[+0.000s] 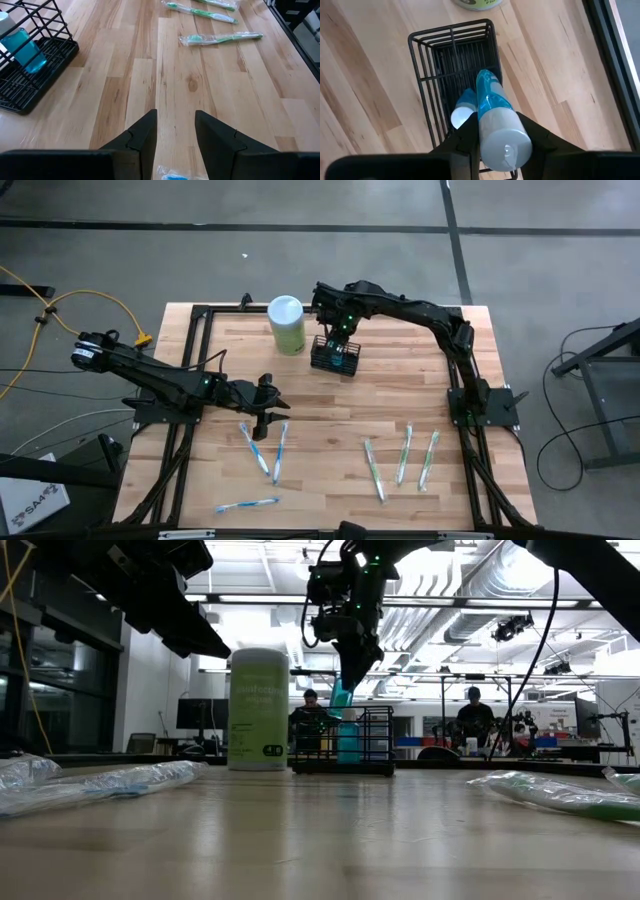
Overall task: Pick & Place toothbrushing station
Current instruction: Put the mouthwash into the mesh organizer
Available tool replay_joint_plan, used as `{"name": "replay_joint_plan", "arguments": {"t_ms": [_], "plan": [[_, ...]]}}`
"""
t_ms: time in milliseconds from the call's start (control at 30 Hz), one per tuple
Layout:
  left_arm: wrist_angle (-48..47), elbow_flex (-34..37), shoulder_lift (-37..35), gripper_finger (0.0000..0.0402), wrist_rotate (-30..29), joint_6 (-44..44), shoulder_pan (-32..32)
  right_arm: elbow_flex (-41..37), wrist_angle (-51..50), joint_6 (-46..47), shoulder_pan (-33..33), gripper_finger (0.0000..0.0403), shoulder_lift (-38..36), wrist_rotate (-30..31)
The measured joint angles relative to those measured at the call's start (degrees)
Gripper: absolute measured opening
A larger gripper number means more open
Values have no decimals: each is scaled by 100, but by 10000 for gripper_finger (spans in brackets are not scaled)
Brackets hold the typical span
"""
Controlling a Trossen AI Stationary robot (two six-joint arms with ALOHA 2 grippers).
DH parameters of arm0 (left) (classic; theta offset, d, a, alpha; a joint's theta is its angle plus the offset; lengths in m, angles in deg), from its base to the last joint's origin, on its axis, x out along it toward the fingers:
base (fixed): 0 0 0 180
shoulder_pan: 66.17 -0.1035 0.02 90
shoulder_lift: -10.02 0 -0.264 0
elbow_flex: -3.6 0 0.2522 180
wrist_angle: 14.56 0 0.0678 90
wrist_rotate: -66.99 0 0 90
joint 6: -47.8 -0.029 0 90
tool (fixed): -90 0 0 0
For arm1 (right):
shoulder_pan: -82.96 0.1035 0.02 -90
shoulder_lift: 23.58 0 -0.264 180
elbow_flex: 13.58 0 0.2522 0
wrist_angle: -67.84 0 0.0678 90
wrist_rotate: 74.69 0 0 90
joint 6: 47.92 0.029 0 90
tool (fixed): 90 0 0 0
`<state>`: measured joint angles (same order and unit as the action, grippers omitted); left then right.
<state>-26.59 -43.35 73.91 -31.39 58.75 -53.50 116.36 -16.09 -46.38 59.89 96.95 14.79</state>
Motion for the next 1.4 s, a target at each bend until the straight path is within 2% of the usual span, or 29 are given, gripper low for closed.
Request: {"name": "replay_joint_plan", "arguments": {"t_ms": [300,800,1400], "plan": [[0,0,0,127,0,-1,0,0,12,-35,-20,84,0,-125],[-34,-2,0,127,15,18,1,-2,90,-188,67,84,535,-245],[-35,-2,0,127,76,56,2,0,157,-171,59,84,553,-289]]}}
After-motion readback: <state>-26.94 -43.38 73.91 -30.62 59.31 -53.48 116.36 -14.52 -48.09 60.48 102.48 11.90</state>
